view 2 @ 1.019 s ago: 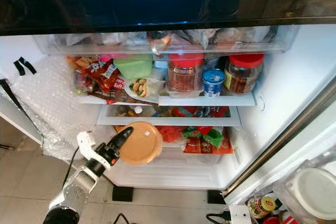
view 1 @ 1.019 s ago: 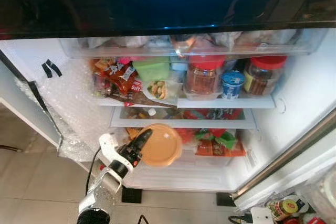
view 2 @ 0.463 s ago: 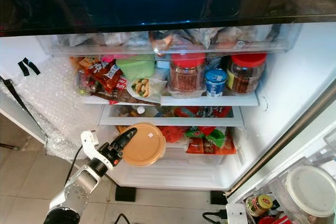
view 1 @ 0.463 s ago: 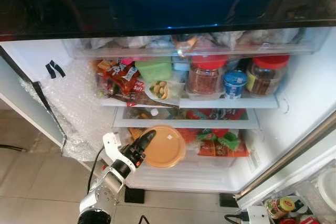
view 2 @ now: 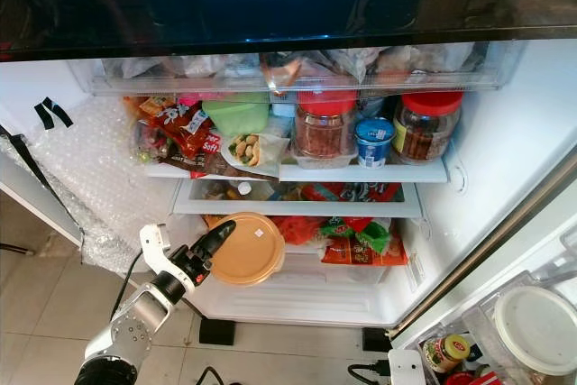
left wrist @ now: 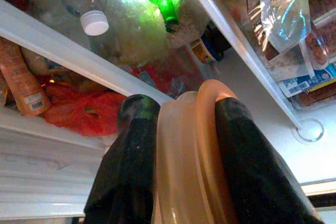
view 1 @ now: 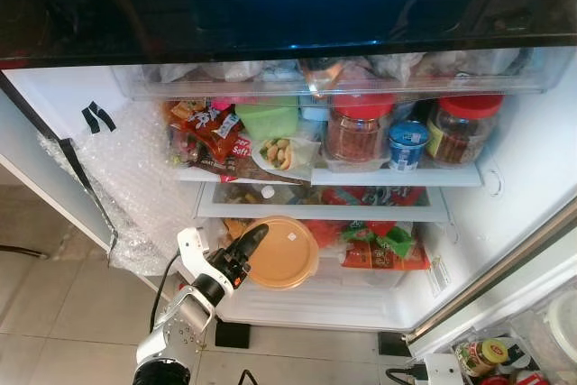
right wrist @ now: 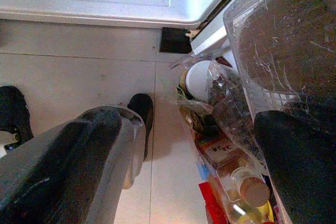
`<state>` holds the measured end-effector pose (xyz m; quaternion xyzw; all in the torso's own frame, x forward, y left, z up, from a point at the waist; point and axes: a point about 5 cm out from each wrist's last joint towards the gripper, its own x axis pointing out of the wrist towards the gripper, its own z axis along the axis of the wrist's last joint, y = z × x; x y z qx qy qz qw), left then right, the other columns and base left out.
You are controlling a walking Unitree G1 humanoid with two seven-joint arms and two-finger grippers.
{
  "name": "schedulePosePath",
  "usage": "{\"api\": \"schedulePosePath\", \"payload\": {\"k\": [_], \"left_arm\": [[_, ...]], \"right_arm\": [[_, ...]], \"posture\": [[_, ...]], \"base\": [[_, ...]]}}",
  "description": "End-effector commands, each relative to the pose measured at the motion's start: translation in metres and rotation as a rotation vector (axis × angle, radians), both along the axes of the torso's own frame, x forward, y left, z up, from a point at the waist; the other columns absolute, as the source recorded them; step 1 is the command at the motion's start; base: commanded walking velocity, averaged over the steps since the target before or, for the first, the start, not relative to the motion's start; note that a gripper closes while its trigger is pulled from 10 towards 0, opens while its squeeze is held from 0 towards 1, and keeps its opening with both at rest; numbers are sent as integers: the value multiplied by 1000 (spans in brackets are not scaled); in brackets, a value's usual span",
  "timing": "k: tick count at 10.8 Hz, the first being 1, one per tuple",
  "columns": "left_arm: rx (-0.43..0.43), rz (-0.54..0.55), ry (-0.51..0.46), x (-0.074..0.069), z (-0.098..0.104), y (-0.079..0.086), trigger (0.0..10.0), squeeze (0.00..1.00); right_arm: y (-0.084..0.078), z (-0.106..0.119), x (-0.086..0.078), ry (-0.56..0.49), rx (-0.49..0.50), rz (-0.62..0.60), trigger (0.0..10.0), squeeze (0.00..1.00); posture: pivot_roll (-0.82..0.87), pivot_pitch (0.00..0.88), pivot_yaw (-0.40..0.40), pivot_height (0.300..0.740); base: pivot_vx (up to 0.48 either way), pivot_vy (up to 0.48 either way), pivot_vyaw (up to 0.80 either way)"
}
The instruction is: Restocking fridge
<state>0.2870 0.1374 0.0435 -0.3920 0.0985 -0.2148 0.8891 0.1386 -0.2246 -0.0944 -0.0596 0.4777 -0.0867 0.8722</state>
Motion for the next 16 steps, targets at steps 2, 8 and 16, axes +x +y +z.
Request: {"api": "schedulePosePath", "payload": {"k": [2, 8, 16], "left_arm": [[4, -5, -20, 3, 6, 0, 10000, 0], [7, -31, -33, 6, 10, -7, 10000, 0], [5, -39, -73, 13, 22, -16, 10000, 0]], "right_arm": [[-9, -2, -11, 39, -27, -47, 10000, 0], [-6, -2, -11, 31, -5, -32, 10000, 0], [-6, -3, -11, 33, 0, -39, 10000, 0]], "posture": [[-127, 109, 101, 740], [-133, 94, 108, 660], [-130, 106, 107, 660]], "base": [[0, 0, 0], [0, 0, 0], [0, 0, 0]]}}
